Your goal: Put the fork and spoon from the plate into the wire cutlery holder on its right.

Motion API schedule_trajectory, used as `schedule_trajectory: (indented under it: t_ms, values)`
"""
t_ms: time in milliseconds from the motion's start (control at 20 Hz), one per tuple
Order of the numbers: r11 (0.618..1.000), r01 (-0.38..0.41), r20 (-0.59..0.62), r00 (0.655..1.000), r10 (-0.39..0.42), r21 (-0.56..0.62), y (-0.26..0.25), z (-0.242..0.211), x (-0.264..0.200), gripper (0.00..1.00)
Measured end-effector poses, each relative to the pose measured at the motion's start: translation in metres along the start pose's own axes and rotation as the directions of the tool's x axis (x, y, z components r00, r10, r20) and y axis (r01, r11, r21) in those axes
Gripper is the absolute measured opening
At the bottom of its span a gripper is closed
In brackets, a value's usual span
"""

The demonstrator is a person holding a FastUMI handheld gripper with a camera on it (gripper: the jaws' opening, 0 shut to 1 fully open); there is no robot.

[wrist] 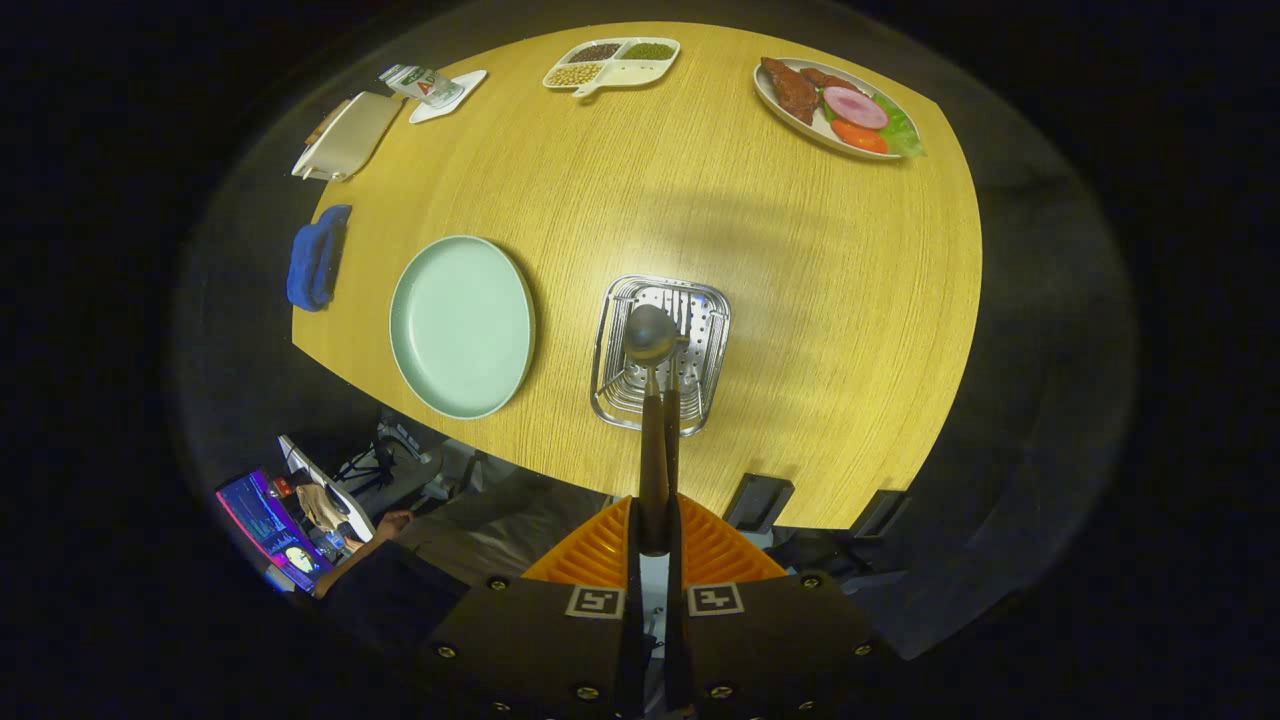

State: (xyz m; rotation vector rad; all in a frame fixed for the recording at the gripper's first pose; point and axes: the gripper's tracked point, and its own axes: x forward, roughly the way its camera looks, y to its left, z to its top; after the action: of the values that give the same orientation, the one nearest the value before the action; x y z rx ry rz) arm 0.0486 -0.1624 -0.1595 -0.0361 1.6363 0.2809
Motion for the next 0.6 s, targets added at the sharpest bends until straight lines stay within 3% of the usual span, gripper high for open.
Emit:
schedule_trajectory:
  t_ms: [250,350,600]
  values:
    - [0.999,0.035,0.180,0.983,-0.042,0.041,-0.003,0.010,-0.025,0.14]
    - [0.999,0.028,0.331,0.943,-0.039,0.037,0.011,0.018,-0.046,0.14]
    - [0.998,0.060,0.709,0.703,-0.051,0.011,0.065,0.031,-0.115,0.14]
